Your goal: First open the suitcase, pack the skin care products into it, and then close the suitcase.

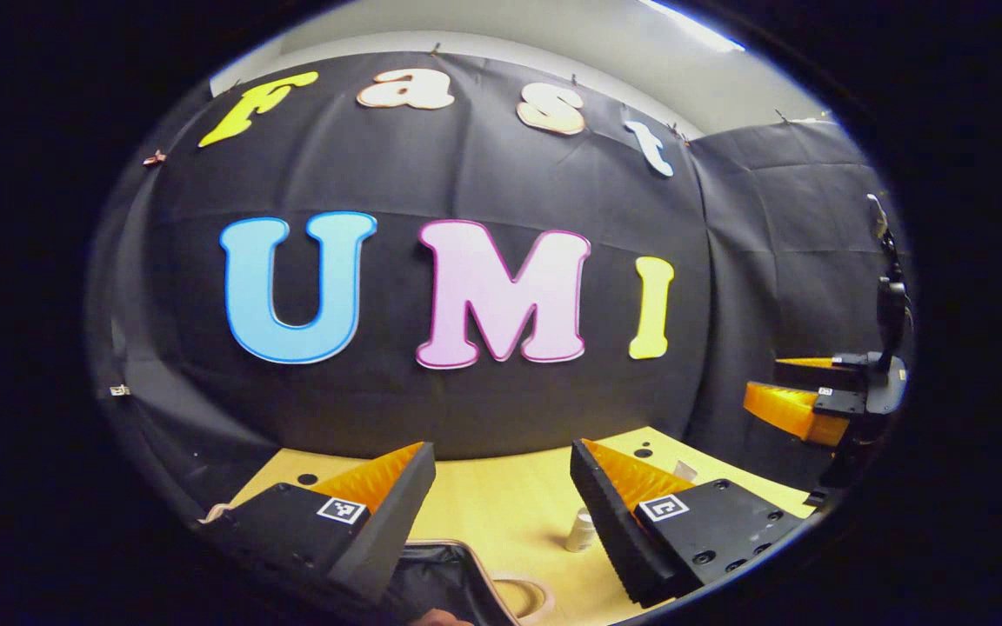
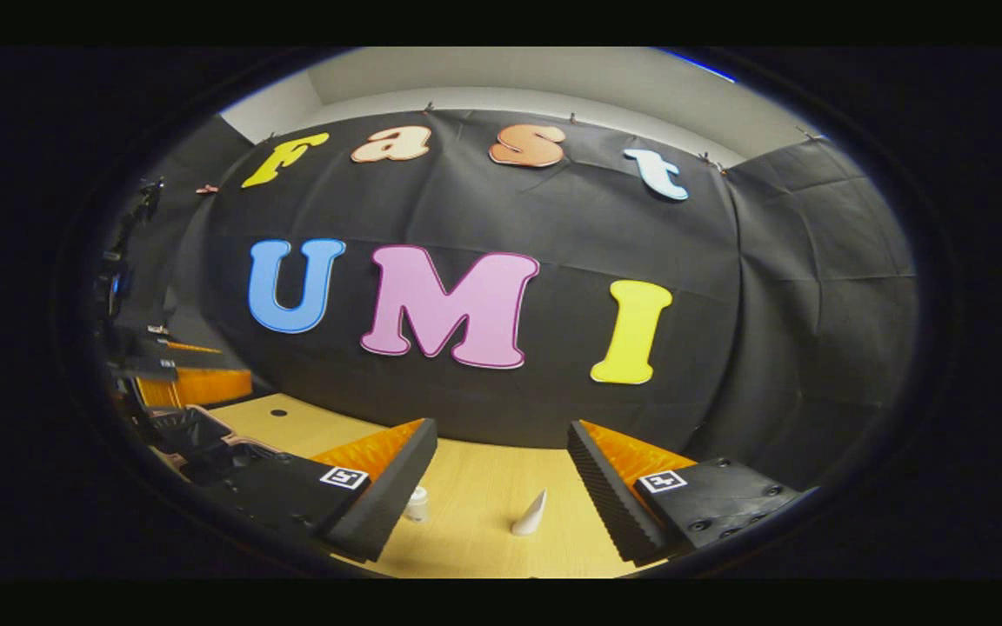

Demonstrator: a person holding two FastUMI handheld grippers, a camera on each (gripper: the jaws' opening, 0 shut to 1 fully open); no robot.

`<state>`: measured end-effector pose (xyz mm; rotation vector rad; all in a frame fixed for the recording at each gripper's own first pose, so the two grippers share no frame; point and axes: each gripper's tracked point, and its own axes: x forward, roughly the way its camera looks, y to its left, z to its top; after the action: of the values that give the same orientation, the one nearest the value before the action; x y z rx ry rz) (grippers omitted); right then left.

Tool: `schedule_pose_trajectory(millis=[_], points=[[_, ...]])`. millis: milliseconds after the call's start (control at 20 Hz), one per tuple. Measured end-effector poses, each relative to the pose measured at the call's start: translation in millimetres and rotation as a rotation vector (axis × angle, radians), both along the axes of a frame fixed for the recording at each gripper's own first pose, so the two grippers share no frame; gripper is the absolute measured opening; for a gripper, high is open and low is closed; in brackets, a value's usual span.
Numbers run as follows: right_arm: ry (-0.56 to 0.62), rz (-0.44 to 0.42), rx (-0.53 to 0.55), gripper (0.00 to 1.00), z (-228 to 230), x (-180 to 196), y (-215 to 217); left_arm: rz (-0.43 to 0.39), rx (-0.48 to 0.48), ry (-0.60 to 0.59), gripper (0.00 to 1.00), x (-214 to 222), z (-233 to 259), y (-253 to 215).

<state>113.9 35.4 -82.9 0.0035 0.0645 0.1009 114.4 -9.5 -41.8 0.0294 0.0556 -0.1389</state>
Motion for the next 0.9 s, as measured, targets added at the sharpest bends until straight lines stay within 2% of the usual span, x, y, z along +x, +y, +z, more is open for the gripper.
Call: schedule_pose_trajectory(millis=[100,250,400,500,750,900], points=[[0.032,0.003,0.003,0.96,-21,8,-7,-0.053,0.059,0.009,0.98,13,-19,-34],[0.084,0.011,0.025,0.96,-60,22,-10,-0.084,0.138,0.104,0.98,31,-78,-69],[0.147,0.013,0.018,0.96,-105,37,-13,-0.040,0.131,0.213,0.98,49,-130,-83],[0.194,0.014,0.037,0.96,-137,50,-17,-0.014,0.131,0.326,0.97,64,-177,-93],[0.272,0.032,0.044,0.97,-199,72,-22,0.042,0.132,0.396,0.98,99,-198,-89],[0.317,0.038,0.066,0.97,-226,84,-21,0.043,0.129,0.452,0.98,109,-208,-99]])
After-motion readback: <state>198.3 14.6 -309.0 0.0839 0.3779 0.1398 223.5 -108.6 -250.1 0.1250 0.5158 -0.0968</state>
